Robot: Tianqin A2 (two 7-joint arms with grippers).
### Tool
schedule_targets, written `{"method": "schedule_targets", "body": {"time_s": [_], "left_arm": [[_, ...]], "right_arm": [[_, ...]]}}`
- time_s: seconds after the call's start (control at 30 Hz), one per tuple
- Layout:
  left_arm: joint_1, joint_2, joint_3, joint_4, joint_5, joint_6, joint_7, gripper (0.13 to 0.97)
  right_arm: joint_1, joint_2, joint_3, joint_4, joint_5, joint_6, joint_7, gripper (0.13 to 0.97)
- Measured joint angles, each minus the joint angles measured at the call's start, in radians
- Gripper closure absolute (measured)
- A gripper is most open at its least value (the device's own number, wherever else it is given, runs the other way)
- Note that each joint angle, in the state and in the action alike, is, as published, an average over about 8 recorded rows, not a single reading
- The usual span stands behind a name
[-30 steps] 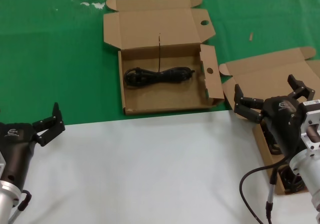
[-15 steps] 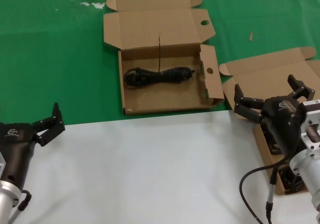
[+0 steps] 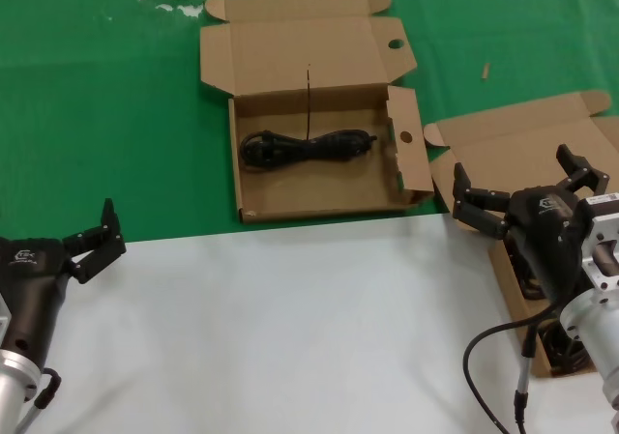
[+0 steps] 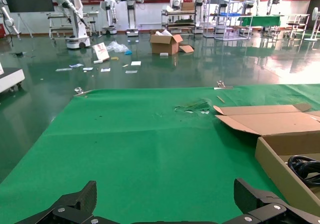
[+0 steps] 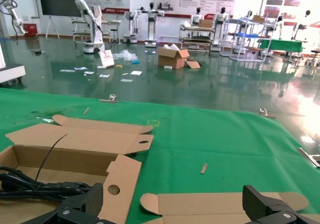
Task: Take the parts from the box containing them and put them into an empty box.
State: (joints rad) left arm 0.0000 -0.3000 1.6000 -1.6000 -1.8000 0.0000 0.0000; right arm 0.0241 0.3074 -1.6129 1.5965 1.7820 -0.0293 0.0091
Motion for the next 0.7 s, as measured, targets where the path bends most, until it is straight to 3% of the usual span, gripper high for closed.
{"method": "schedule_targets", "body": {"time_s": [0.7], "left_arm": [[0.000, 0.000, 0.000, 0.000, 0.000, 0.000, 0.000, 0.132]], "right_arm": [[0.000, 0.000, 0.000, 0.000, 0.000, 0.000, 0.000, 0.129]]}}
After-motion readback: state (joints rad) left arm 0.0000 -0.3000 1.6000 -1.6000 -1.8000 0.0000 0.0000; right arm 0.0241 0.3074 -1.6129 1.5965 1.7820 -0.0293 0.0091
